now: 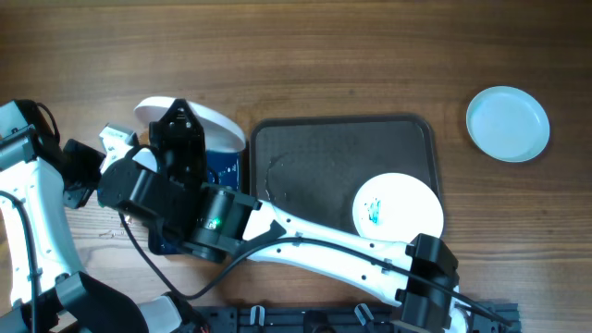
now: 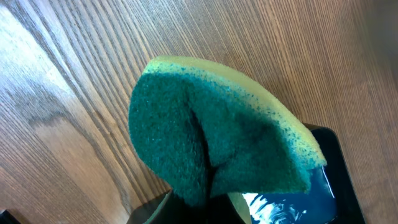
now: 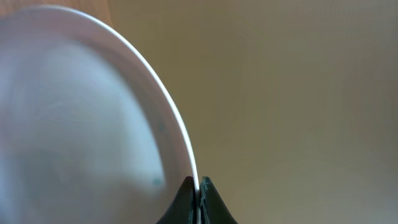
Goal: Clean dirty plates on tray and stack at the side
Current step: 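Hold the plate tilted over the basin with the right gripper to rinse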
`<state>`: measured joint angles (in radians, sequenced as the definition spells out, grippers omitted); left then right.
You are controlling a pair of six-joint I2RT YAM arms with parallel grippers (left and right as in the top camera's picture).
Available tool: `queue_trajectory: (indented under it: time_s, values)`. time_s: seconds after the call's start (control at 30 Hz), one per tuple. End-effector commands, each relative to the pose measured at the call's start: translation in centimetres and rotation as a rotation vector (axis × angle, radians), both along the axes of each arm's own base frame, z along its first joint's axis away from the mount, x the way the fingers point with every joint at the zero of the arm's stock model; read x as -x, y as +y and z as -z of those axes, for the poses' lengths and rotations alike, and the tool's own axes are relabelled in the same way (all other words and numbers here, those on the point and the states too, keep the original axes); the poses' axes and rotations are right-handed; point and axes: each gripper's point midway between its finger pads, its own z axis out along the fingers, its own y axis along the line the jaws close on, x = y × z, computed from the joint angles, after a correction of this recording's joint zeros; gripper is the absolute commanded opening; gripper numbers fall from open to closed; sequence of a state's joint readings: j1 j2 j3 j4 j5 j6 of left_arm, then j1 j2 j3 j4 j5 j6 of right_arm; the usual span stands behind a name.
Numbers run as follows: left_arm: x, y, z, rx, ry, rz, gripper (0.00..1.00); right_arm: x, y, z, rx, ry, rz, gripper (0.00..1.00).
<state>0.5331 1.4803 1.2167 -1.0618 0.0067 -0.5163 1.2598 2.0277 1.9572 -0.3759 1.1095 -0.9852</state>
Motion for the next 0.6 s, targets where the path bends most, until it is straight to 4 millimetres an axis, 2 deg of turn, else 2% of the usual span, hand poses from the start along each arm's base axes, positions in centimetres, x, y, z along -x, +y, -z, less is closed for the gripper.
queue_trajectory:
  time_s: [0.0, 0.07, 0.13, 0.17, 0.23, 0.27, 0.3, 0.33, 0.37, 0.4, 0.43, 0.5, 0.57]
  values:
    - [-0.5, 0.2, -1.3, -0.016, -0.042, 0.014, 0.04, -0.1, 0.4, -0.4, -0.069, 0.004, 0.005, 0.04]
    - [-0.4, 0.1, -1.2, -0.013, -0.036, 0.014, 0.04, -0.2, -1.0, -0.9, -0.056, -0.034, 0.086, 0.04]
    - [-0.3, 0.1, -1.2, -0.012, -0.035, 0.014, 0.04, 0.0, 0.0, -0.4, -0.124, 0.005, 0.036, 0.04]
    - [-0.4, 0.1, -1.3, -0.014, -0.037, 0.014, 0.04, -0.2, -0.4, 0.1, -0.084, 0.017, 0.039, 0.04]
    - [-0.4, 0.1, -1.3, -0.014, -0.037, 0.014, 0.04, -0.3, -1.7, -0.1, -0.063, -0.014, 0.108, 0.04]
    - [-0.3, 0.1, -1.2, -0.014, -0.036, 0.014, 0.04, -0.1, -1.3, 0.0, -0.1, -0.004, 0.097, 0.04]
    - [-0.4, 0.1, -1.3, -0.015, -0.039, 0.014, 0.04, 0.3, 0.1, 1.0, -0.133, 0.06, 0.018, 0.04]
    - [-0.5, 0.2, -1.3, -0.017, -0.043, 0.014, 0.04, 0.4, 0.6, 2.1, -0.108, 0.107, -0.025, 0.04]
    - [-0.5, 0.2, -1.3, -0.017, -0.044, 0.014, 0.04, 0.2, -0.1, 2.3, -0.079, 0.098, 0.004, 0.04]
    - [-0.5, 0.2, -1.3, -0.017, -0.043, 0.014, 0.04, -0.1, -1.0, 1.6, -0.077, 0.056, 0.062, 0.05]
    - [-0.4, 0.2, -1.3, -0.015, -0.039, 0.014, 0.04, 0.1, -1.1, 1.2, -0.108, 0.038, 0.079, 0.04]
    - [-0.5, 0.2, -1.3, -0.016, -0.041, 0.014, 0.04, 0.4, 0.5, 2.3, -0.145, 0.11, -0.007, 0.04]
    - [-0.5, 0.2, -1.3, -0.017, -0.044, 0.014, 0.04, -0.2, -1.1, 1.4, -0.125, 0.053, 0.075, 0.04]
